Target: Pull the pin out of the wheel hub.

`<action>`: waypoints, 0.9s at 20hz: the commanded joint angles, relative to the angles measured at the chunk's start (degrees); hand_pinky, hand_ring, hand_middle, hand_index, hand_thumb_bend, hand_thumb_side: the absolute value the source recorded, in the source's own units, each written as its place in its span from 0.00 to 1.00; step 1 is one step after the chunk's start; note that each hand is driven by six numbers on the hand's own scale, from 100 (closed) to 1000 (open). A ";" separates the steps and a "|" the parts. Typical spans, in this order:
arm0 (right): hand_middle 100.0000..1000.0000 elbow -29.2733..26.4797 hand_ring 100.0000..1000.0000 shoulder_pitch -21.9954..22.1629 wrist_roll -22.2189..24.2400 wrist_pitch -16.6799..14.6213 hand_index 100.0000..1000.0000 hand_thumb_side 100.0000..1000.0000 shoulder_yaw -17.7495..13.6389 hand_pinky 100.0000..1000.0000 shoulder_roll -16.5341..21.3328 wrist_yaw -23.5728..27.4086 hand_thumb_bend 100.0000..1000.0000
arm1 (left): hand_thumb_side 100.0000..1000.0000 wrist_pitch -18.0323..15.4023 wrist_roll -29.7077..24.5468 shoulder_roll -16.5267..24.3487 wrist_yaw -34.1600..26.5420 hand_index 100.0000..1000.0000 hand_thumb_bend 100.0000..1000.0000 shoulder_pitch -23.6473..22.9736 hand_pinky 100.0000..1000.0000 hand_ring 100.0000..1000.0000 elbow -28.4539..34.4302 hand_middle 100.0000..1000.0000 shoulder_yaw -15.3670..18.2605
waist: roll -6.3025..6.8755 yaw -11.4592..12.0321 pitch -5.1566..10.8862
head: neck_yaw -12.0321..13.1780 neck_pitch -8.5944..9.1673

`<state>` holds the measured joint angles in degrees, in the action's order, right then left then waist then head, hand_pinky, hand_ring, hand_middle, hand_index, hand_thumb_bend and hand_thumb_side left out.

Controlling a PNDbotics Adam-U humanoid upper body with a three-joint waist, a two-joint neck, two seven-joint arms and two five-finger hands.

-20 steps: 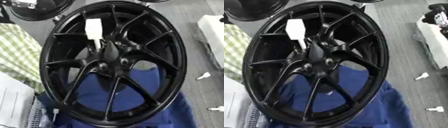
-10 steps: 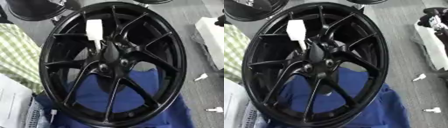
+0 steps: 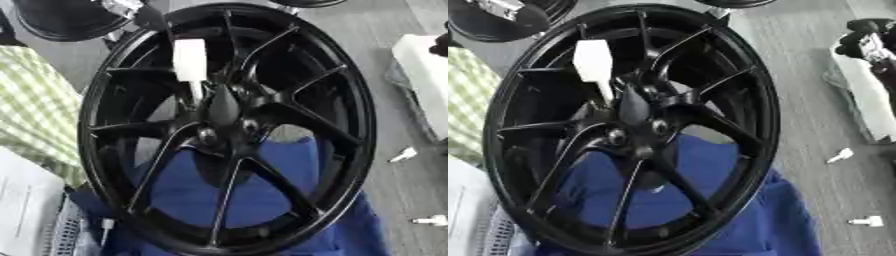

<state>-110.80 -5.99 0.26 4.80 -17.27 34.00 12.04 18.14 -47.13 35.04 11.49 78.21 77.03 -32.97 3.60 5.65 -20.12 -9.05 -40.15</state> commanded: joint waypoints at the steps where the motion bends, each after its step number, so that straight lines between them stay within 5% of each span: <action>1: 0.56 -0.37 0.64 -0.49 0.02 0.17 0.71 0.57 -0.39 0.81 0.92 -0.72 0.00 | 0.53 1.21 -1.33 0.07 1.79 0.85 0.67 1.68 0.77 0.78 -0.30 0.74 -0.12 | -0.20 0.03 0.81 | 0.53 0.29; 9: 0.56 -0.39 0.64 -0.46 0.13 0.22 0.71 0.57 -0.27 0.81 1.17 -1.21 0.00 | 0.49 4.38 0.75 1.25 6.53 0.85 0.66 2.98 0.78 0.79 5.07 0.74 -0.72 | 0.25 0.12 -0.05 | 1.03 0.71; 18: 0.56 -1.35 0.64 0.02 -0.01 0.44 0.71 0.58 -0.32 0.81 0.67 -1.84 0.00 | 0.49 10.60 7.14 5.22 2.36 0.85 0.67 0.82 0.79 0.80 16.68 0.76 -3.49 | 0.72 0.68 -0.62 | 1.68 2.02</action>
<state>-110.96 -5.92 0.41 5.13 -17.26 33.91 10.58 27.31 -39.99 38.15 14.42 78.22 92.00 -36.61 4.58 6.33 -21.71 -7.60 -39.05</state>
